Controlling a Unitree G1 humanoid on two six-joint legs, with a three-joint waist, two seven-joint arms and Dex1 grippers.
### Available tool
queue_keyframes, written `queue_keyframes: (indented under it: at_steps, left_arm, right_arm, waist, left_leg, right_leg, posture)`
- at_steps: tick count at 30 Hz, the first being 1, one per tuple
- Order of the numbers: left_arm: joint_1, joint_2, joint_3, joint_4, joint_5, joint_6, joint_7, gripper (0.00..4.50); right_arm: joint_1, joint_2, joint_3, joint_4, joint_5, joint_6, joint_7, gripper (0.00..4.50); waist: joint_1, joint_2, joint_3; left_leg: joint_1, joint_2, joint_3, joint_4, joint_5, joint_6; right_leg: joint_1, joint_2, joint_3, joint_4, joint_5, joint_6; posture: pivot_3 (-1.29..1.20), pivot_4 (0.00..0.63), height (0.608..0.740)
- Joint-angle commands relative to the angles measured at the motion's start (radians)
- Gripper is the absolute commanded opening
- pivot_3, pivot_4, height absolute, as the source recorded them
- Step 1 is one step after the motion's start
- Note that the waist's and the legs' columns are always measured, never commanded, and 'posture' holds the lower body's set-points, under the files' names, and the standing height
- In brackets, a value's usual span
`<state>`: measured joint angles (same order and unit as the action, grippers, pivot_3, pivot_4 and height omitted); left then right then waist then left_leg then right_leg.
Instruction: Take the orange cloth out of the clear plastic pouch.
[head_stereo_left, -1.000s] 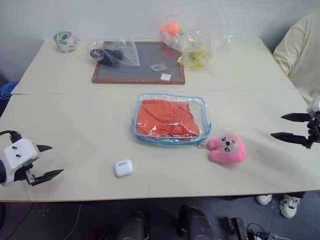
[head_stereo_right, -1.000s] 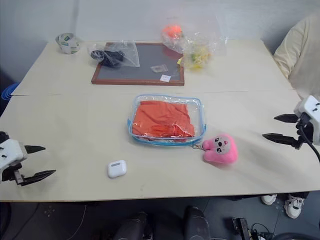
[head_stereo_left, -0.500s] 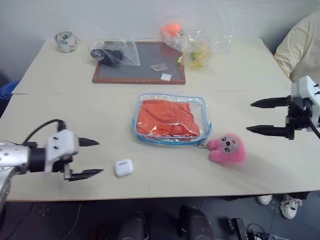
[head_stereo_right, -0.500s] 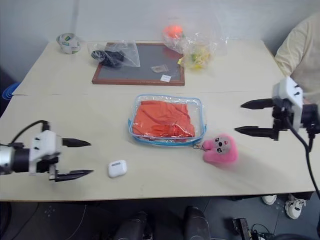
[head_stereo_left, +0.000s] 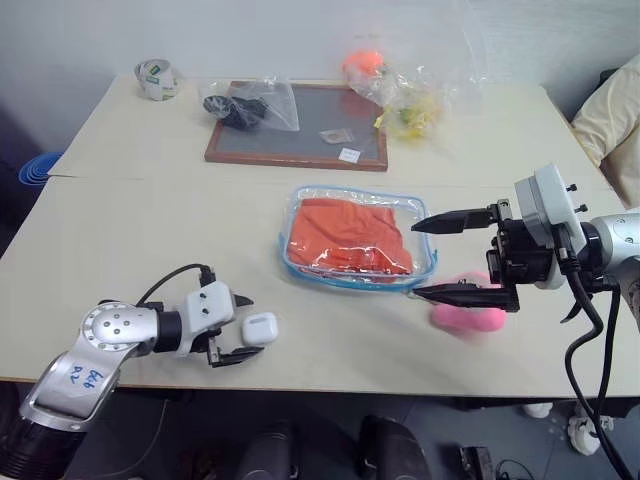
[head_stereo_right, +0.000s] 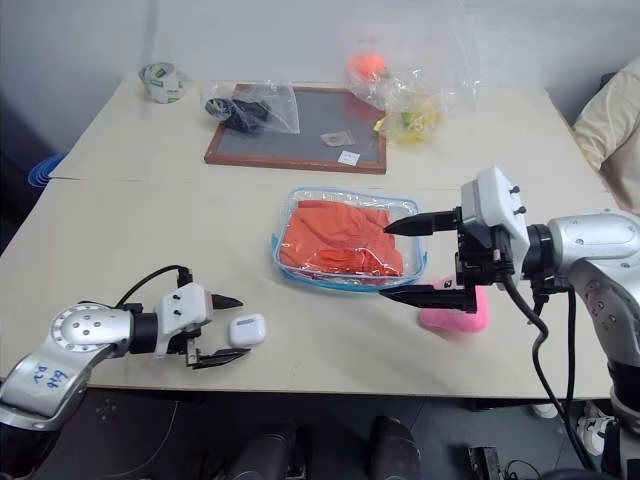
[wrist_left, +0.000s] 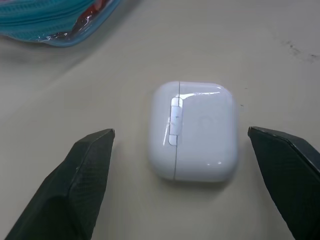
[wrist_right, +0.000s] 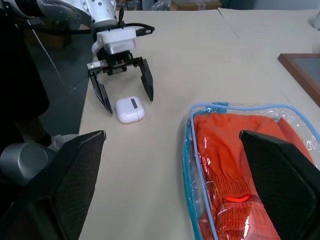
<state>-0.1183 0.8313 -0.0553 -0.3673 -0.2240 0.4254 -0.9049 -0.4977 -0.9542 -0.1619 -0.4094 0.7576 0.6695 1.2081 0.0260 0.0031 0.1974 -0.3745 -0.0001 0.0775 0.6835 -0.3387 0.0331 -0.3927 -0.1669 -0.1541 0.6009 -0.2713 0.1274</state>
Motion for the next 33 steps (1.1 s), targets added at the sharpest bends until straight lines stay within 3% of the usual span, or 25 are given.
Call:
queue_keyframes:
  at_steps: [1,6,7,12,17,28,33]
  left_arm:
    - [-0.015,-0.027,-0.032,-0.004,0.029,0.004,0.032,3.90]
    - [-0.017,-0.041,-0.021,-0.029,0.024,0.026,0.051,2.48]
    - [-0.015,-0.038,-0.019,-0.038,0.018,0.041,0.049,2.40]
    - [0.018,-0.008,-0.014,-0.040,0.029,0.063,0.039,2.40]
    - [0.042,-0.014,0.077,0.015,0.037,0.055,0.094,2.40]
    - [0.045,-0.073,0.653,0.365,0.036,0.183,0.513,2.40]
    - [0.095,-0.082,0.724,0.427,0.036,0.153,0.552,2.40]
  right_arm:
    - [-0.012,-0.002,-0.008,-0.035,0.020,-0.012,-0.001,4.50]
    - [-0.013,-0.006,-0.010,-0.041,0.027,-0.010,0.003,4.50]
    - [-0.015,-0.009,-0.012,-0.042,0.032,-0.007,0.007,4.50]
    - [-0.027,-0.009,-0.011,-0.035,0.037,-0.014,0.010,4.50]
    - [-0.029,0.001,0.002,-0.028,0.018,-0.037,0.009,4.50]
    - [-0.094,0.109,0.118,0.037,-0.073,-0.109,-0.026,4.50]
    - [-0.118,0.141,0.150,0.060,-0.088,-0.117,-0.014,4.50]
  waist:
    - [-0.001,0.000,0.000]
    - [-0.003,0.000,0.000]
    - [-0.002,0.000,0.000]
    - [-0.003,0.000,0.000]
    - [-0.005,0.000,0.000]
    - [-0.014,-0.001,0.000]
    - [-0.011,-0.002,-0.001]
  left_leg:
    - [0.000,0.000,0.000,0.000,0.000,0.000]
    - [0.000,0.001,0.000,0.000,0.000,0.000]
    - [0.000,0.001,0.000,0.000,0.000,0.000]
    - [0.000,0.001,0.000,0.000,0.000,0.000]
    - [0.001,0.001,0.000,0.000,0.000,0.000]
    - [0.001,0.002,0.000,0.000,-0.001,0.000]
    - [0.001,0.002,0.000,-0.001,-0.001,0.000]
  right_leg:
    - [0.000,0.000,0.000,0.000,0.000,0.000]
    - [0.000,0.000,0.000,0.000,0.000,0.000]
    - [0.000,0.000,0.000,0.000,0.000,0.000]
    - [0.000,0.000,0.000,0.000,0.000,0.000]
    - [0.000,0.001,0.000,0.000,0.000,0.000]
    - [-0.001,0.001,0.000,0.000,0.000,0.000]
    - [0.000,0.000,0.000,0.000,0.000,0.000]
  posture:
    - [0.00,0.150,0.740]
    - [0.00,0.150,0.740]
    - [0.00,0.150,0.740]
    - [0.00,0.150,0.740]
    - [0.00,0.150,0.740]
    - [0.00,0.150,0.740]
    - [0.00,0.150,0.740]
